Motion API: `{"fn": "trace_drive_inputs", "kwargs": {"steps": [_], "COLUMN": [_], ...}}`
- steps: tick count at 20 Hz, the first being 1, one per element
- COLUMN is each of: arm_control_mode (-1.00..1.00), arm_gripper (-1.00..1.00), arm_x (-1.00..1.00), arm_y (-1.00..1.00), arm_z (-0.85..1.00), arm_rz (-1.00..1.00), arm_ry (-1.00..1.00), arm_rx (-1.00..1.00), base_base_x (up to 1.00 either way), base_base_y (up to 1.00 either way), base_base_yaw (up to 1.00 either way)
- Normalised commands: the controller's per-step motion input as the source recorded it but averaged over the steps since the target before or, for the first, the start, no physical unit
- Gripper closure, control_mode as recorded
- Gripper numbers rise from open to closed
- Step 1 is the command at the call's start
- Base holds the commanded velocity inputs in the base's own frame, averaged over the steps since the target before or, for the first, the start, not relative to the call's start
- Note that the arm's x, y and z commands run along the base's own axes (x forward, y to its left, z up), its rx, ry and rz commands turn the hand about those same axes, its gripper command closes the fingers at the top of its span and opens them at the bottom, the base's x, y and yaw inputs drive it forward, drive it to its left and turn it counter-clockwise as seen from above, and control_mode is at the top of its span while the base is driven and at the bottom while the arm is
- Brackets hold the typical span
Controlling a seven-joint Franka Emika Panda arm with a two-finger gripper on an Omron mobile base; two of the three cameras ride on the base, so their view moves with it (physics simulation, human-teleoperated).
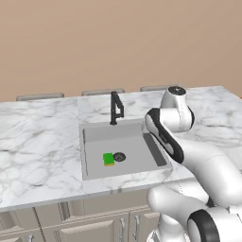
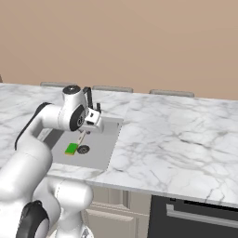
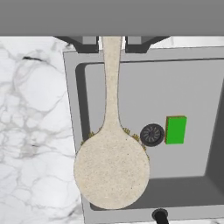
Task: Pick up the sponge and dish brush from the sink, and place them back in the cabinet, and close the cabinet door.
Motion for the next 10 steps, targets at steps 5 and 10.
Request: {"fn": "trace_drive_inputs", "kwargs": {"steps": [5,10], "arm_control_mode": [-1.00,-1.00], "arm_gripper": [1.00,1.00], "arm_x": [-0.27,-0.20], "arm_y": [-0.02,0.00], "arm_z": [0.03,0.00], "arm_rz": [0.00,0.00], "arm_ry": [0.00,0.00], "arm_rx": [0.00,-0.01], "base_base_x": [0.00,0.00], "base_base_y": [0.00,0.00], "base_base_yaw": [0.00,0.00]}}
